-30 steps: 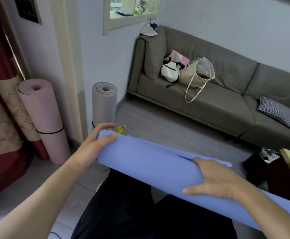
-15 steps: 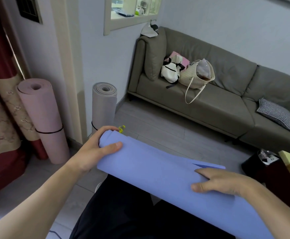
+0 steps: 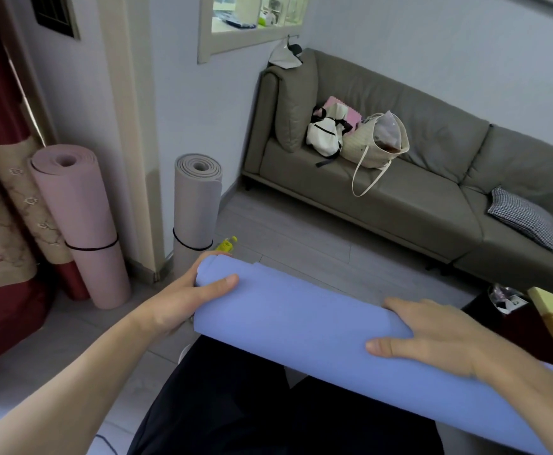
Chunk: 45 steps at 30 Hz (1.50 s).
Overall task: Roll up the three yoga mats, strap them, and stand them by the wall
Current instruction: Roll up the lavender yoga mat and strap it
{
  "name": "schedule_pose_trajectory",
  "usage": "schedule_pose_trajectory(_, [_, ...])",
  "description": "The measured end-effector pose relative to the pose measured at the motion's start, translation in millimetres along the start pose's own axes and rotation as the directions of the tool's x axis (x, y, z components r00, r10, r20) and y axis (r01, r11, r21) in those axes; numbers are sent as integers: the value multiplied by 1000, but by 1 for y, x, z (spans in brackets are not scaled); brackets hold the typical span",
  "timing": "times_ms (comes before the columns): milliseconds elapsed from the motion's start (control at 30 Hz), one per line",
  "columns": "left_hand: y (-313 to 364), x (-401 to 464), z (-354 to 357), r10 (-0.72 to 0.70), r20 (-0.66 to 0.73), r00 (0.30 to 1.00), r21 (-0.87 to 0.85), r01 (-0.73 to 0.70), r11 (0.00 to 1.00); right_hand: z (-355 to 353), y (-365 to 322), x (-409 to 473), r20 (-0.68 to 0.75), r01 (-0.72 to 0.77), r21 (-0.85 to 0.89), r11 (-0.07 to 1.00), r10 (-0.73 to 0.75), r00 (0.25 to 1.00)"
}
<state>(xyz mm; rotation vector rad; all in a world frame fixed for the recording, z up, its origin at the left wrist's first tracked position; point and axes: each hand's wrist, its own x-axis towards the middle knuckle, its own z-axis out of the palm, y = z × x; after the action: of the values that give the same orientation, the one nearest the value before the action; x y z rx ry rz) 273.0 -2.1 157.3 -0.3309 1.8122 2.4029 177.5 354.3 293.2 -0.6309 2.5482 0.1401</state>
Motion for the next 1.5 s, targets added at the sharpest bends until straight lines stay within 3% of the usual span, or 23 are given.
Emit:
schedule_pose_trajectory(167, [6,0,8,40,-90,995,-11,-41,999,29,-1,-1,-39,-19,114,993,23,999])
schedule_pose_trajectory(333, [8,-3,5,55,-122,991,-54,-62,997,32,7,-13,-169,6,27,1000,-1,986])
schedule_pose_trajectory(467, [10,-5,6,72,-159,985,-87,-86,992,24,54,-18,-350,-193,241,951,271,897])
schedule_pose_trajectory(533, [8,-3,5,66,-171,983,-98,-83,992,23,70,-15,-384,-196,284,939,299,874])
schedule_pose_trajectory(633, [5,-2,6,119,-214,970,-84,-140,987,30,56,-4,-358,-166,176,970,220,907])
schedule_pose_trajectory(767, [5,7,18,180,-267,947,-71,-206,976,35,55,0,-387,-199,176,964,253,887])
schedule_pose_trajectory(833, [6,14,27,175,-229,958,-15,-183,983,29,62,-6,-406,-203,146,968,246,880])
schedule_pose_trajectory(967, [14,12,43,161,-187,969,-66,-176,982,26,38,-7,-314,-74,-113,991,36,949])
schedule_pose_trajectory(1067, [15,11,48,152,-172,973,-68,-165,984,37,18,4,-329,-13,-245,969,-70,942])
schedule_pose_trajectory(1167, [16,11,49,105,-205,973,-93,-126,988,70,2,11,-503,-31,-307,951,-134,854])
schedule_pose_trajectory(1300, [13,8,46,52,-193,980,-132,-79,988,93,-23,12,-675,-22,-249,968,-157,721])
schedule_pose_trajectory(1500, [11,7,44,-29,-164,986,-149,4,989,96,-27,27,-750,161,-474,866,-492,442])
